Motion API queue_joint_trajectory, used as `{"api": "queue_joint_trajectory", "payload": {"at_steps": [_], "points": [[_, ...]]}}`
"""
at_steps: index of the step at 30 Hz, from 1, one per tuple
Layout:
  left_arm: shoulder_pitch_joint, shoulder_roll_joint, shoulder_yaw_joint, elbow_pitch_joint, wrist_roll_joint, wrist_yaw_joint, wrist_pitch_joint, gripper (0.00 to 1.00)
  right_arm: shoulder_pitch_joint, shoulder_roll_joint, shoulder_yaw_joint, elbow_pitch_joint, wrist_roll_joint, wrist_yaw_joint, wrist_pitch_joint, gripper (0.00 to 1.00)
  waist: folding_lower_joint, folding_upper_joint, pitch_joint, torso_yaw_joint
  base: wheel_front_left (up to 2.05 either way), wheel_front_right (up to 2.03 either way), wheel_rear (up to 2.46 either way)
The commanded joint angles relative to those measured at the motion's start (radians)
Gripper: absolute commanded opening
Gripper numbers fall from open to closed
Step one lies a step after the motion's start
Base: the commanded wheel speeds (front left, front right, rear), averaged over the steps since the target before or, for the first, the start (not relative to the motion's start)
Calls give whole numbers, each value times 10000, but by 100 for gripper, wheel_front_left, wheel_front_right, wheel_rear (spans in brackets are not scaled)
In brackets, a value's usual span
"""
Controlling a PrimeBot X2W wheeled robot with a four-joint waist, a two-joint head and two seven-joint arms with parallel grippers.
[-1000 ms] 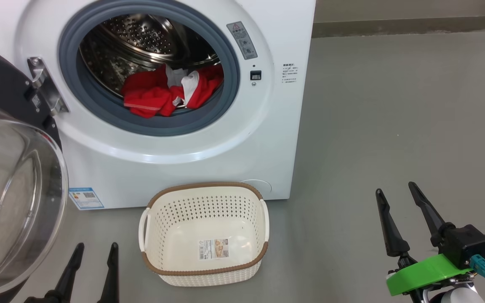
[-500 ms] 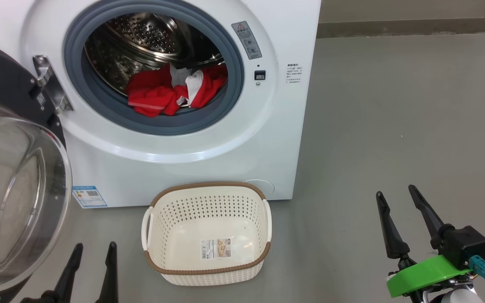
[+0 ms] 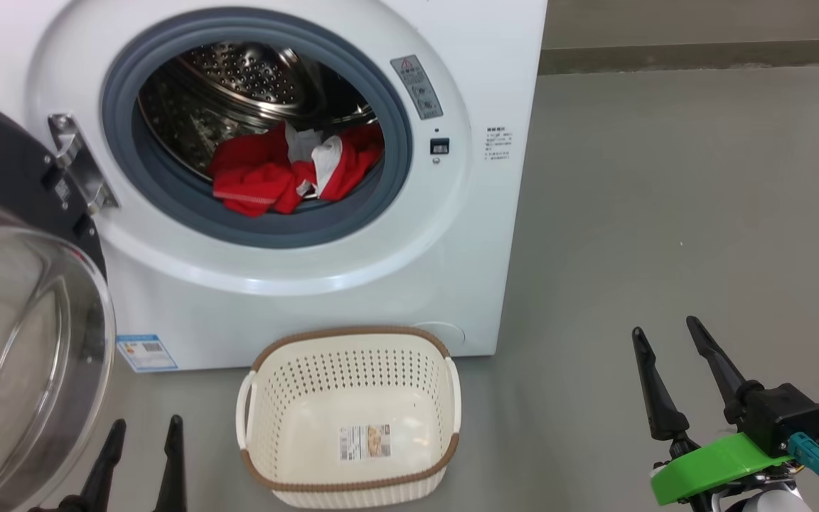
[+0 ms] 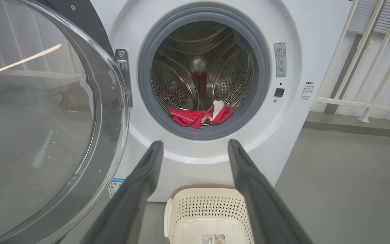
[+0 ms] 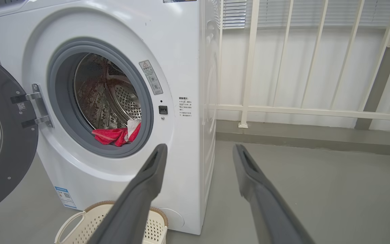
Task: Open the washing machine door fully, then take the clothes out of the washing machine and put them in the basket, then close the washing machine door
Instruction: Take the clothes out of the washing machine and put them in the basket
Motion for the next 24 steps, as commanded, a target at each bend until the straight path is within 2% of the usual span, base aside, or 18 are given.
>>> {"api": "queue_joint_trajectory", "payload": {"at_steps": [1, 11, 24], "points": [[-444, 59, 393, -258, 18, -53, -95, 100, -63, -45, 291, -201, 38, 75, -65, 100, 0, 0, 3, -6, 185, -185, 0], [-279, 51, 444, -666, -15, -65, -95, 100, -57, -45, 419, -235, 278, 75, -65, 100, 0, 0, 38, -131, 160, -160, 0], [-385, 12, 362, -551, -4, -66, -95, 100, -39, -45, 340, -337, 253, 75, -65, 100, 0, 0, 178, -92, 21, -21, 0]]}}
